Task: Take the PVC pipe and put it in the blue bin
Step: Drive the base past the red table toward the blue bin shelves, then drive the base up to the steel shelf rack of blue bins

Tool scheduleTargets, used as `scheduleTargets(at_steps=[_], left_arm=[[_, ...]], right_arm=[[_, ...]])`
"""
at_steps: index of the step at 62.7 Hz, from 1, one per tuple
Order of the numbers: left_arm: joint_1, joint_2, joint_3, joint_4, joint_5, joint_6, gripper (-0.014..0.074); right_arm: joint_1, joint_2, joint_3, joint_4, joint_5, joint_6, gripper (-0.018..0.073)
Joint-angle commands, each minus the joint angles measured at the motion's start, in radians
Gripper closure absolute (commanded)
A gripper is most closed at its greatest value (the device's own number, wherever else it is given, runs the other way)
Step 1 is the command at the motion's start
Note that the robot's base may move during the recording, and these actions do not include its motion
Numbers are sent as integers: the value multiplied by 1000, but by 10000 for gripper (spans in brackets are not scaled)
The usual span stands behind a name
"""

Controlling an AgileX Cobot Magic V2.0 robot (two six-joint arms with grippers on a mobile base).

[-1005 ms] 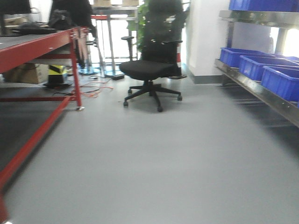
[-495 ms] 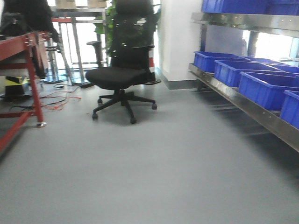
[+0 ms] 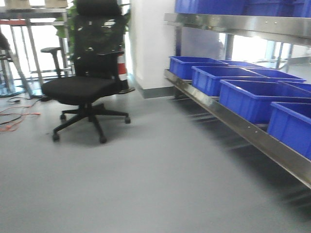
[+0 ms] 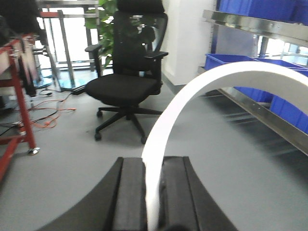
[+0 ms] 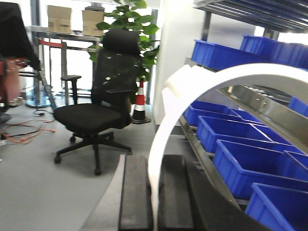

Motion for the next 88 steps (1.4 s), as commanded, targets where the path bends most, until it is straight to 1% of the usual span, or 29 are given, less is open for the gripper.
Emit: scheduleTargets(at_steps=[1,88], left_arm=[[4,-4,-1,-6,-20,-4,707],[4,-4,-1,-6,-23,-4,707]], right_arm=[[2,-4,-1,-8,-33,-2,718],[2,-4,-1,-8,-35,-2,718]])
